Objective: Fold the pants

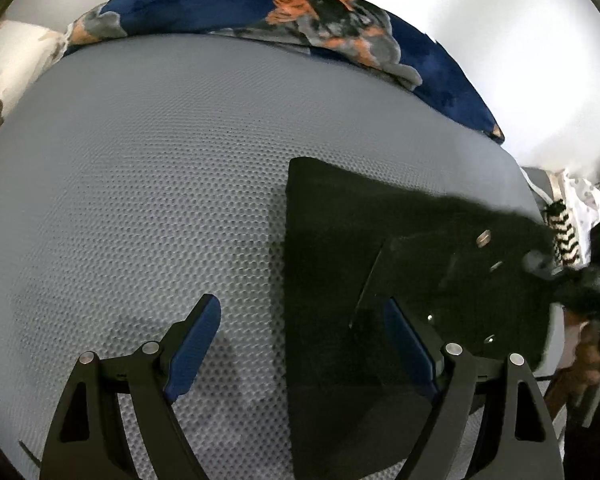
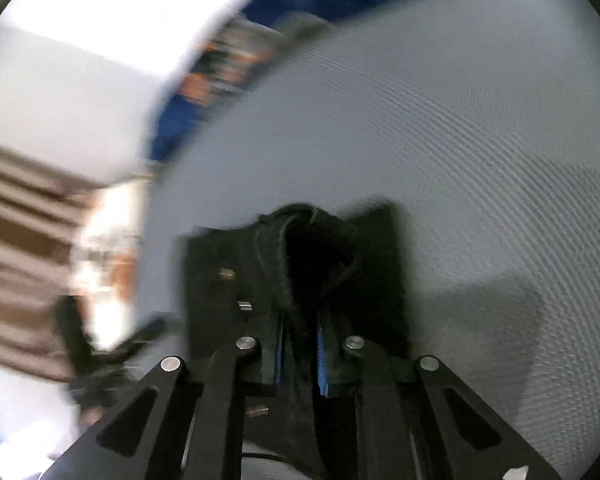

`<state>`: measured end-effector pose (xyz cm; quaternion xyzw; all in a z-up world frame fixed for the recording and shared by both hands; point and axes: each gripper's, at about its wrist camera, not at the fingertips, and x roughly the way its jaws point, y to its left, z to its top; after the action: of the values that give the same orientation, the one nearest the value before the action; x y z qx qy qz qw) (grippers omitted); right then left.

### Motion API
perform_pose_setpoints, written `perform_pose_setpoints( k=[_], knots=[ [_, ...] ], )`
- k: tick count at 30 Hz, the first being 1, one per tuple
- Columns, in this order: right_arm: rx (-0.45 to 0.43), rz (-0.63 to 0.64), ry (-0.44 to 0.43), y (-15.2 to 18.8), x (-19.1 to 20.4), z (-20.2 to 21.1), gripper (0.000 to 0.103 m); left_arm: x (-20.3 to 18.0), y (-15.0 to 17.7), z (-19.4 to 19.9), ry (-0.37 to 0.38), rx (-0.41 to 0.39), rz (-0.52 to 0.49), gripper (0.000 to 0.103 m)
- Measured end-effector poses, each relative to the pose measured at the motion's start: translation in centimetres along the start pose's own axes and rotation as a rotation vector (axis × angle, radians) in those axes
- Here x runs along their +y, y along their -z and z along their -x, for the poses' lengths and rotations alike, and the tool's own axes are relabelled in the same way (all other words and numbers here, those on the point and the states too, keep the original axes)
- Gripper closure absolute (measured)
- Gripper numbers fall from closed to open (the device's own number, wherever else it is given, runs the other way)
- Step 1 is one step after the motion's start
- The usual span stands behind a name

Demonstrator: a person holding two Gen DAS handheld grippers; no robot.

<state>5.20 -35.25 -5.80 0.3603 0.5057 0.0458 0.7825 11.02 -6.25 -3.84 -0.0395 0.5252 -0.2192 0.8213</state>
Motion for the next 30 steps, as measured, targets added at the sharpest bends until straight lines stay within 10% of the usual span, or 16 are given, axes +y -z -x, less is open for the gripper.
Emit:
perform_pose_setpoints(
  k=[7, 30],
  knots=[
    [-0.011, -0.001, 0.017, 0.5, -0.9, 0.3, 0.065, -1.7, 0.4, -3.7, -0.091, 0.070, -0.070, 0.019],
    [-0.033, 0.115, 0.029, 6.7, 1.4, 4.1, 0.065, -4.2, 6.2, -2.0, -0.085, 0.089, -0.161, 0.019]
  ],
)
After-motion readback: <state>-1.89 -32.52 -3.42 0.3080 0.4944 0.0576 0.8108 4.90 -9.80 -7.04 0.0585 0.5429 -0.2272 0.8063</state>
